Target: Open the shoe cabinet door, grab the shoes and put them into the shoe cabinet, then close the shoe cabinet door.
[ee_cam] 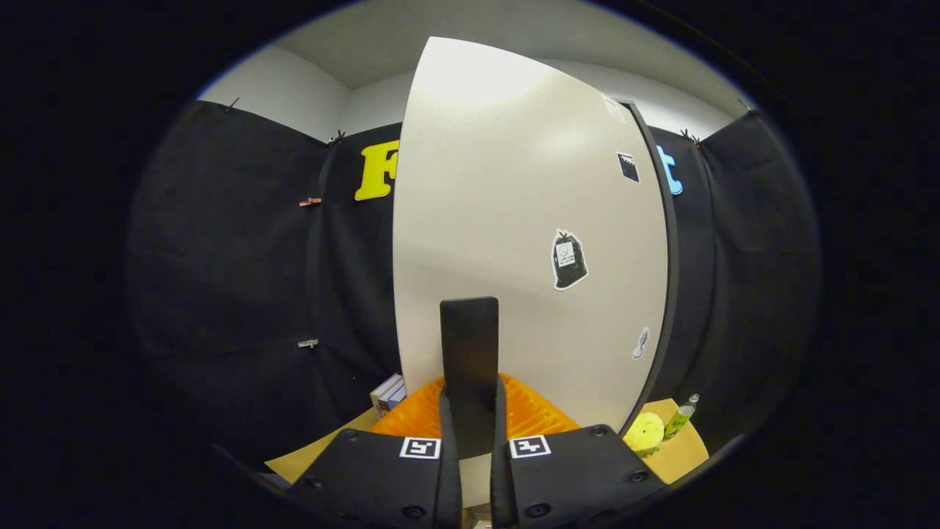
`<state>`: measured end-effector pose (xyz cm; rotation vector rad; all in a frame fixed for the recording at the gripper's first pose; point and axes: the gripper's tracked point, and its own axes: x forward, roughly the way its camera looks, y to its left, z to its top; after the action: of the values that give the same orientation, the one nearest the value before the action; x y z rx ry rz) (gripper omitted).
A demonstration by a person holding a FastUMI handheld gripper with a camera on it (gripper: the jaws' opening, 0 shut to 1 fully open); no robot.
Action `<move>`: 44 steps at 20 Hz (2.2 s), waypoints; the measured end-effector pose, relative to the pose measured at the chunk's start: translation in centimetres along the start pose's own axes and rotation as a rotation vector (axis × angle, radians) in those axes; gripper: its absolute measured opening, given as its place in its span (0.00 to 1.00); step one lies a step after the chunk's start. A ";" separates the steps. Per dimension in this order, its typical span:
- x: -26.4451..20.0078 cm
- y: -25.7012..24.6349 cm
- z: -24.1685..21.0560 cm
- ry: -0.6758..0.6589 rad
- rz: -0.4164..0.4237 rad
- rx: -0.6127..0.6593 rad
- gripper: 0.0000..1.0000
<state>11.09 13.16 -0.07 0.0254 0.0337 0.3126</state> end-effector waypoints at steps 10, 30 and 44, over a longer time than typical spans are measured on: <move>-3.6 -3.7 0.6 -0.016 -0.110 0.011 0.18; -5.7 -10.4 1.6 -0.055 -0.294 0.012 0.12; -6.0 -8.7 3.4 -0.125 -0.273 0.006 0.20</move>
<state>8.20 2.97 3.22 0.0459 -0.0859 0.0380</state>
